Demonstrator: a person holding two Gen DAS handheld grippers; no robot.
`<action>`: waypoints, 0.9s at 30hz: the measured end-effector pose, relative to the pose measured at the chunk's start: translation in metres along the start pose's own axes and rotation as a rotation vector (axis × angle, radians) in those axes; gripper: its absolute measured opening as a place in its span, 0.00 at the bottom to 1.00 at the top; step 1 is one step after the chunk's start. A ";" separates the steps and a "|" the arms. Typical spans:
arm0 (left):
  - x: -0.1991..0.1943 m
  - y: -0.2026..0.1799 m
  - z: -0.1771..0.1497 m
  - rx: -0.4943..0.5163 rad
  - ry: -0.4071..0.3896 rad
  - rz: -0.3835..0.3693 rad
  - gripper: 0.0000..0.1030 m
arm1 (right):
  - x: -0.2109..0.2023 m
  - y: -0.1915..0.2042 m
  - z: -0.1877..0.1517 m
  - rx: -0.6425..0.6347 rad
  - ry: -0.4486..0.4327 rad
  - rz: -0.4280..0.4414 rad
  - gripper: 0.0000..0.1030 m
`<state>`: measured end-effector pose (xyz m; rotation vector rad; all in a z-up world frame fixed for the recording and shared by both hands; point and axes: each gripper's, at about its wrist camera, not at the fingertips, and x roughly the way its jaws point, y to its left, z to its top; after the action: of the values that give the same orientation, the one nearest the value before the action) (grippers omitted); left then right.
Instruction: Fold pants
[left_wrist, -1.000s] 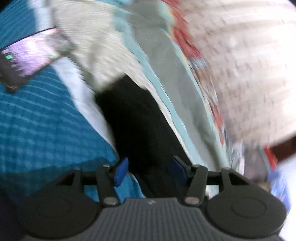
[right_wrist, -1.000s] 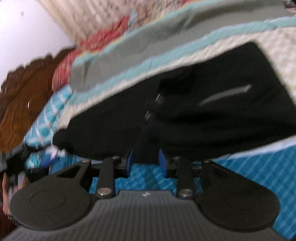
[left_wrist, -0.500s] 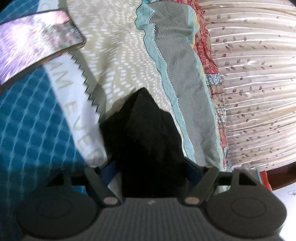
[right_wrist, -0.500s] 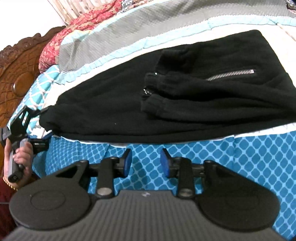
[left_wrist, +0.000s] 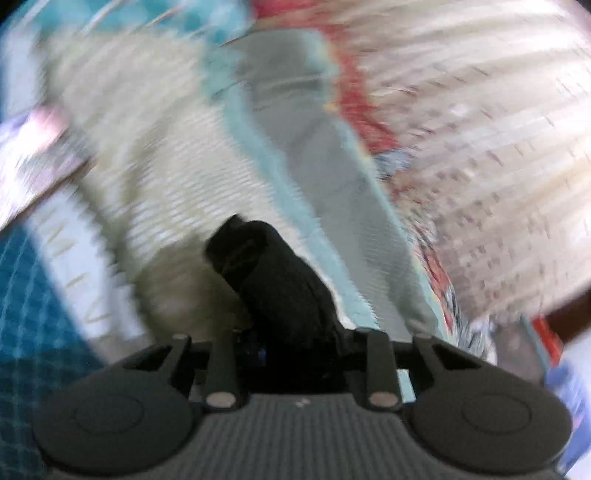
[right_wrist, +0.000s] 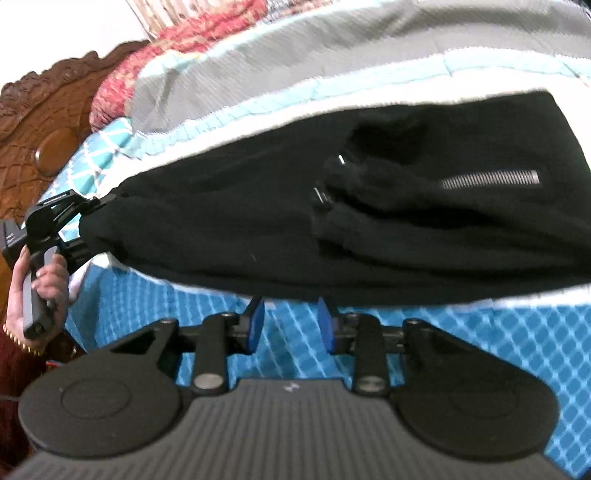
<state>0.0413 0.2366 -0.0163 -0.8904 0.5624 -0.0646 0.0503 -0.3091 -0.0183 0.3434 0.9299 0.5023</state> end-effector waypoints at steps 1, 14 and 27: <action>-0.002 -0.019 -0.004 0.073 -0.013 -0.004 0.26 | -0.001 0.000 0.003 0.011 -0.015 0.008 0.31; 0.069 -0.152 -0.166 0.798 0.311 0.021 0.39 | 0.030 -0.044 0.046 0.365 -0.070 0.154 0.35; -0.005 -0.135 -0.115 0.671 0.233 -0.106 0.55 | 0.073 -0.037 0.065 0.423 -0.013 0.232 0.80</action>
<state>0.0049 0.0693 0.0307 -0.2567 0.6534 -0.4327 0.1503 -0.3042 -0.0497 0.8439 0.9873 0.5120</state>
